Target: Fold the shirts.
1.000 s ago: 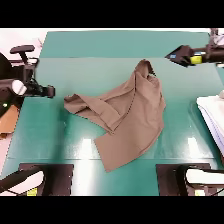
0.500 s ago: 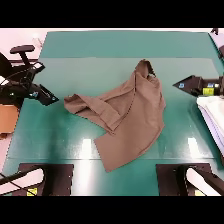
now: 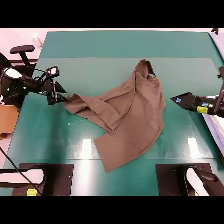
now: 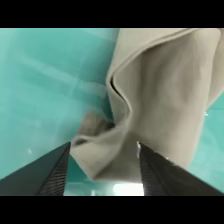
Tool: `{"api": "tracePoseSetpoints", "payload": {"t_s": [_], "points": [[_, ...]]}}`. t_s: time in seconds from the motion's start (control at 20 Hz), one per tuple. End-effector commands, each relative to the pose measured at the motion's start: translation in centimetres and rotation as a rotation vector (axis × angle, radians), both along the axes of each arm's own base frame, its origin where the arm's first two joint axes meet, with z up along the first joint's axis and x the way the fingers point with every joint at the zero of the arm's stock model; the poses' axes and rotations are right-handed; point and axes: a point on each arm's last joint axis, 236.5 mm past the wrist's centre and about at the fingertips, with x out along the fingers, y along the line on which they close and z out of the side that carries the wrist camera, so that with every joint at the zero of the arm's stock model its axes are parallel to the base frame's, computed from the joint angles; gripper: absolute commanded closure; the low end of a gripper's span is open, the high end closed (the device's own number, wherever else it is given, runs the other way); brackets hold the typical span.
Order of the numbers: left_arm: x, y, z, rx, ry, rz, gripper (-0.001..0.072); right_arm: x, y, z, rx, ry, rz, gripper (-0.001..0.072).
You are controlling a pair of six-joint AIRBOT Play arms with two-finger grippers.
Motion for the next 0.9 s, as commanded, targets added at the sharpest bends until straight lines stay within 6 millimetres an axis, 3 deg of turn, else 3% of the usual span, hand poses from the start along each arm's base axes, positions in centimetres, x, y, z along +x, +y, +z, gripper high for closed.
{"api": "tracePoseSetpoints", "payload": {"t_s": [0.0,0.2,0.35,0.4,0.45,0.5,0.65,0.85], "points": [[0.7,-1.3,0.3,-0.05,-0.028,-0.057,0.0214,-0.6,0.1,-1.3,0.008,0.024,-0.008,0.0202],[-1.3,-3.6,-1.9,-0.009,0.042,-0.17,0.0215,-0.6,0.4,-2.8,0.044,0.093,0.009,0.0202],[-1.7,-3.9,-3.9,0.05,0.073,-0.201,0.0248,-0.8,0.7,-3.7,0.061,0.138,0.028,0.0203],[-1.3,-3.7,-4.1,0.059,0.07,-0.182,0.0373,-1.1,0.8,-3.8,0.062,0.147,0.037,0.0203],[-0.6,-3.3,-4.0,0.058,0.06,-0.147,0.0592,-1.5,1.1,-3.8,0.064,0.158,0.053,0.0203],[-0.3,-2.9,-3.8,0.051,0.065,-0.113,0.0678,-2.2,1.4,-3.9,0.069,0.176,0.07,0.0203],[1.1,-2.2,-2.7,0.007,0.078,-0.011,0.0679,-4.6,2.5,-4.1,0.125,0.248,0.046,0.0202],[2.3,-2.6,-1.2,-0.034,0.042,0.013,0.0678,-9.7,3.2,-9.0,0.182,0.445,-0.105,0.0202]]}}
